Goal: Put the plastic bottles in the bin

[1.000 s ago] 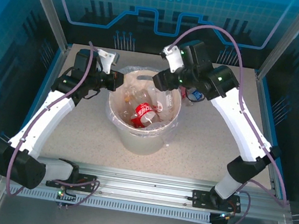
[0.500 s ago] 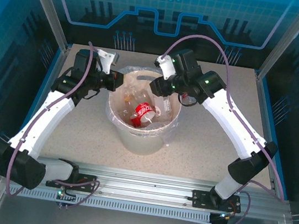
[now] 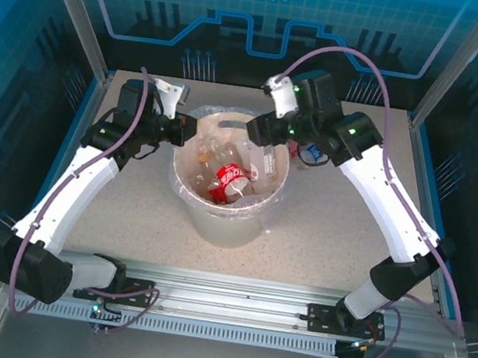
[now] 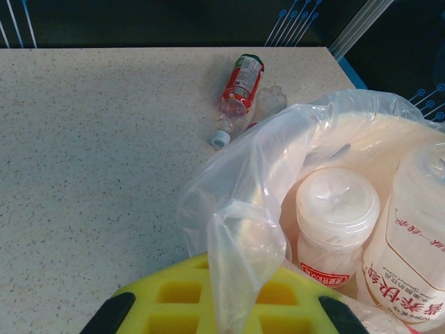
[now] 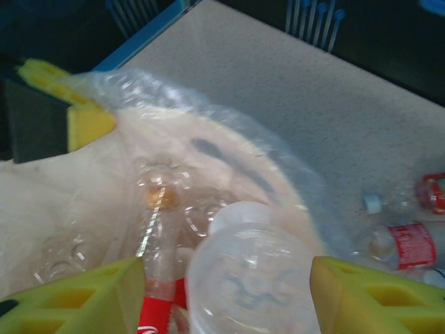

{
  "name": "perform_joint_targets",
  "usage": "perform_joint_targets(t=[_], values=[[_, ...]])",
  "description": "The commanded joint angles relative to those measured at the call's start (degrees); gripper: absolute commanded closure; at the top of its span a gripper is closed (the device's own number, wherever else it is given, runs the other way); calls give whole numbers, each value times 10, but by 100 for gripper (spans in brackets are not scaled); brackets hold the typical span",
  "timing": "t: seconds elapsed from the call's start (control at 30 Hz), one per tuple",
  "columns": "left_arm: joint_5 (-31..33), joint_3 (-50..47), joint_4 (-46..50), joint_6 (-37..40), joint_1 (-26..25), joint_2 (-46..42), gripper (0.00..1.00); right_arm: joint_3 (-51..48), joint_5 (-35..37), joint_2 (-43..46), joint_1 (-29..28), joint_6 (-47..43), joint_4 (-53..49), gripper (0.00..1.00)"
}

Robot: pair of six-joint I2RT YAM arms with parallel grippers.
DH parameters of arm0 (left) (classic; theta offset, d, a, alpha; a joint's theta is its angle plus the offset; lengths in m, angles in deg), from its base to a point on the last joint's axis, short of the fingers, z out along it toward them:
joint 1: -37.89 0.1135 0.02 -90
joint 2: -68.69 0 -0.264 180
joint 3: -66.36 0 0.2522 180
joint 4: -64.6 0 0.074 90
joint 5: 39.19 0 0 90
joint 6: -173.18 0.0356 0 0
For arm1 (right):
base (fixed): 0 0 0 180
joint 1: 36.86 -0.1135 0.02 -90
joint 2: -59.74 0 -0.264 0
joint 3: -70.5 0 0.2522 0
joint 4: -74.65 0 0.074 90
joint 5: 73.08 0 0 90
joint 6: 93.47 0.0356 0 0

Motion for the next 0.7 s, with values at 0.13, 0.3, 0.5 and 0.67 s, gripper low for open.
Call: perform_joint_targets(t=[0.13, 0.3, 0.5, 0.67], values=[[12, -13, 41, -28, 33, -25, 100, -97, 36, 73, 124, 48, 64, 33], [14, -13, 42, -31, 62, -41, 100, -201, -6, 64, 233, 106, 131, 29], [27, -3, 62, -20, 106, -59, 100, -262, -15, -10, 288, 164, 212, 29], [30, 4, 81, -16, 143, -62, 100, -293, 1, -77, 310, 225, 290, 25]])
